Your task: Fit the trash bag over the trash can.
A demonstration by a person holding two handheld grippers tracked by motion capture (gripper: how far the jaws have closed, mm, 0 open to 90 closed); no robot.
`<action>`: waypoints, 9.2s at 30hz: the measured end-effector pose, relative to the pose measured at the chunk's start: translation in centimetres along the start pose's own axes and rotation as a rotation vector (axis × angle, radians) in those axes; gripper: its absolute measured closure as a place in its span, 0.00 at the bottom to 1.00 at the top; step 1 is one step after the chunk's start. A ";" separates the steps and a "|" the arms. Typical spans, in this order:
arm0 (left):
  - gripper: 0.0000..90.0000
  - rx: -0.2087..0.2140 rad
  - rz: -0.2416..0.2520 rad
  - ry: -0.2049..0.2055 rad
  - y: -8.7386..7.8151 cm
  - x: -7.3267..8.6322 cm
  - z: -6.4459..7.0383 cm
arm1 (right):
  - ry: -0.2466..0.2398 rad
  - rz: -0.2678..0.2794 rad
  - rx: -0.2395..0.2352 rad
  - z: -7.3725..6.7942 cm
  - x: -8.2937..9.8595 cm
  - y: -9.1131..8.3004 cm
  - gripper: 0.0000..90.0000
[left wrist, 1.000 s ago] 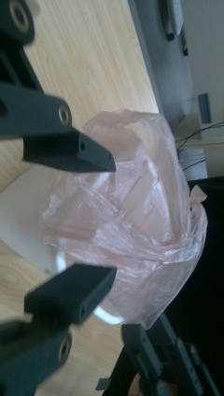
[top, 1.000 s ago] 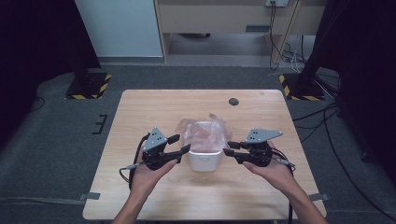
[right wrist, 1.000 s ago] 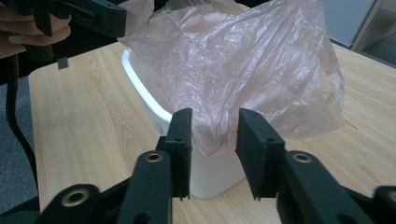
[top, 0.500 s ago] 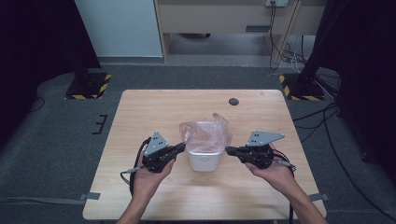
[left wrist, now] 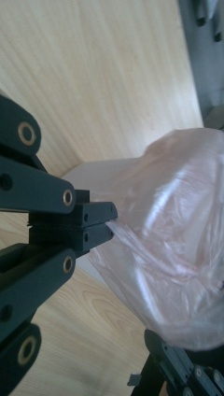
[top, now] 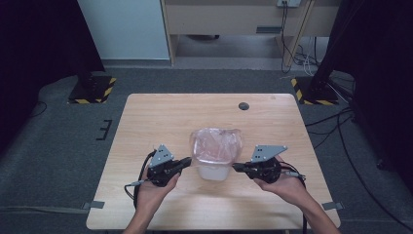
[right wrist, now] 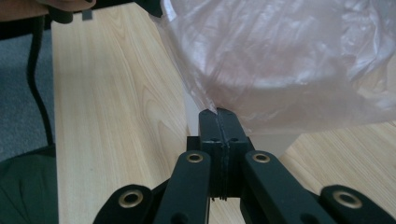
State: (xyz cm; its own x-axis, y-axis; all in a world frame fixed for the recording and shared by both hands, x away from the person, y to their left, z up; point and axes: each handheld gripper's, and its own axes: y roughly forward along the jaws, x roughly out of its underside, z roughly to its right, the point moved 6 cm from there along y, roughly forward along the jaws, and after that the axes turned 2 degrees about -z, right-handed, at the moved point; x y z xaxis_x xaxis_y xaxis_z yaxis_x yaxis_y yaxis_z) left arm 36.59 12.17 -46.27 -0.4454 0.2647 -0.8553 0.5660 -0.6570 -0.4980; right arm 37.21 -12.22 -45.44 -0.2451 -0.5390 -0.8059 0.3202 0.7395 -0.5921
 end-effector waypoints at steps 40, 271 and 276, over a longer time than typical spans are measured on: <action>0.43 -0.107 -0.003 0.044 1.2 0.5 1.8 | 0.029 -0.006 0.120 1.6 1.4 -2.6 0.51; 0.55 -0.094 0.016 0.067 1.6 0.5 -0.1 | 0.075 -0.059 0.133 3.9 2.5 1.9 0.62; 0.45 -0.054 -0.020 0.077 2.5 1.1 0.3 | 0.077 -0.051 0.127 3.8 2.4 1.8 0.66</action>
State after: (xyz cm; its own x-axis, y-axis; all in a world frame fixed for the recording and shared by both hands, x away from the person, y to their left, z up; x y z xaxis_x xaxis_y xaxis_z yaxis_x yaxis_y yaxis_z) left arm 37.28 10.58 -48.45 -0.4034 0.3322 -0.8526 0.5947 -0.6129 -0.5203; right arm 40.71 -13.73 -48.48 -0.3324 -0.5386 -0.7742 0.4172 0.6522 -0.6328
